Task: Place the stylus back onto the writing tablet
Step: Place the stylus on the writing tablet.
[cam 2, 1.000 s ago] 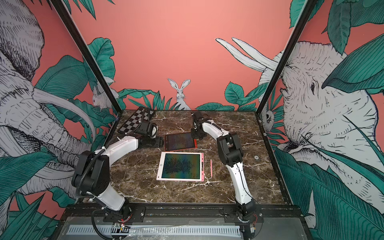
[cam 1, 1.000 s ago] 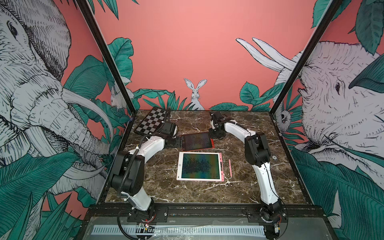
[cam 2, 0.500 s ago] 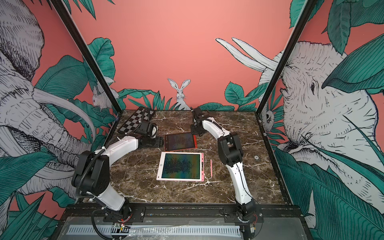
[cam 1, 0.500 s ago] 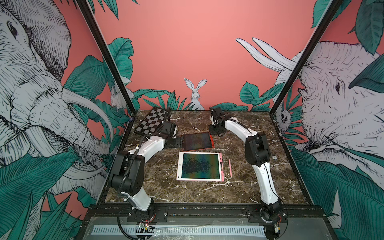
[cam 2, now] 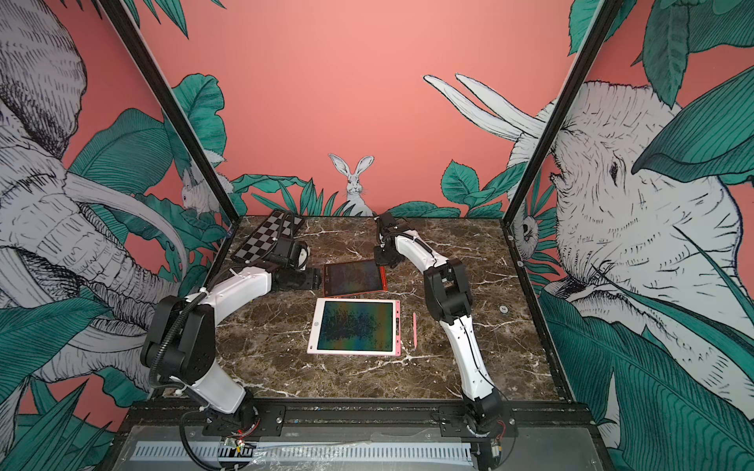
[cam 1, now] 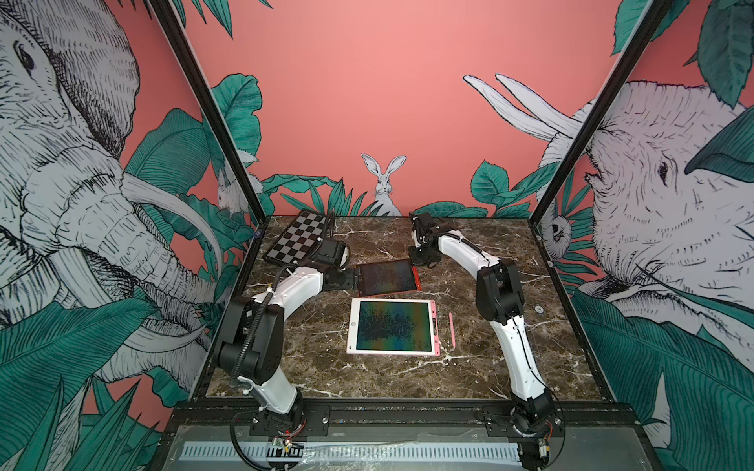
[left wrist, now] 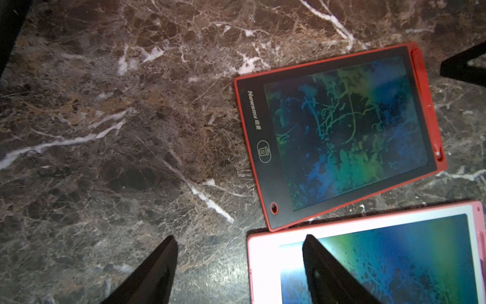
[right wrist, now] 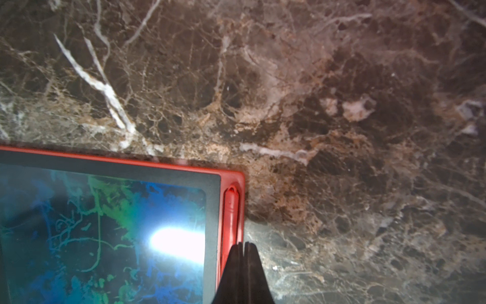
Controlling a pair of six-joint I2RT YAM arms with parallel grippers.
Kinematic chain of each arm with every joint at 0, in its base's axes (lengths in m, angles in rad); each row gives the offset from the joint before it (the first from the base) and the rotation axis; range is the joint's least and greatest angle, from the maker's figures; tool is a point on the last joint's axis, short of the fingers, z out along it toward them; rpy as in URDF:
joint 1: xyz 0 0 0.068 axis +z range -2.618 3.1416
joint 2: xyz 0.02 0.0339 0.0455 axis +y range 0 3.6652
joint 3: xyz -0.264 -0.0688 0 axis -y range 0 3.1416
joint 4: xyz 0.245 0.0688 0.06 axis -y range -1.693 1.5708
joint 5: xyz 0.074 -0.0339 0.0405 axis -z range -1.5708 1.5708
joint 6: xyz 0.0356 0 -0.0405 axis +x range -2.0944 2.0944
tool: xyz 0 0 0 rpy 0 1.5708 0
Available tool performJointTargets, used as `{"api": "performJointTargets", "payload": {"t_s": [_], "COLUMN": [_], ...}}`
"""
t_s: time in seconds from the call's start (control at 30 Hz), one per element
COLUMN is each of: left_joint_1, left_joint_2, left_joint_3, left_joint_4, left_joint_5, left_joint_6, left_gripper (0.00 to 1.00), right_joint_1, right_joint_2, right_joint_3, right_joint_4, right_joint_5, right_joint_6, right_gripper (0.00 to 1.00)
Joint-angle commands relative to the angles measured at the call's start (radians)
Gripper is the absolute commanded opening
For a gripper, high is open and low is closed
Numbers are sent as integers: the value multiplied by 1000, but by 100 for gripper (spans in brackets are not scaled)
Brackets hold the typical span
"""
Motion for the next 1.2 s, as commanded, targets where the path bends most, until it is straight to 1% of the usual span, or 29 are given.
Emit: {"api": "performJointTargets", "payload": {"t_s": [0.0, 0.73, 1.0, 1.17], "left_joint_1": [0, 1, 1, 1], "left_joint_2": [-38, -27, -25, -19], "left_joint_3": [-2, 16, 12, 14], "left_joint_4": [-12, -21, -21, -18], "left_joint_5": [-12, -13, -16, -17], "left_joint_6": [1, 5, 5, 3], "left_gripper": [78, 78, 78, 78], "right_joint_1": [-2, -3, -3, -2], "right_joint_2": [18, 84, 42, 13], "right_joint_3": [32, 94, 87, 88], "right_joint_4": [-35, -72, -66, -59], "right_joint_5": [10, -2, 24, 15], "right_joint_6": [-11, -18, -20, -22], "right_gripper": [3, 2, 2, 3]}}
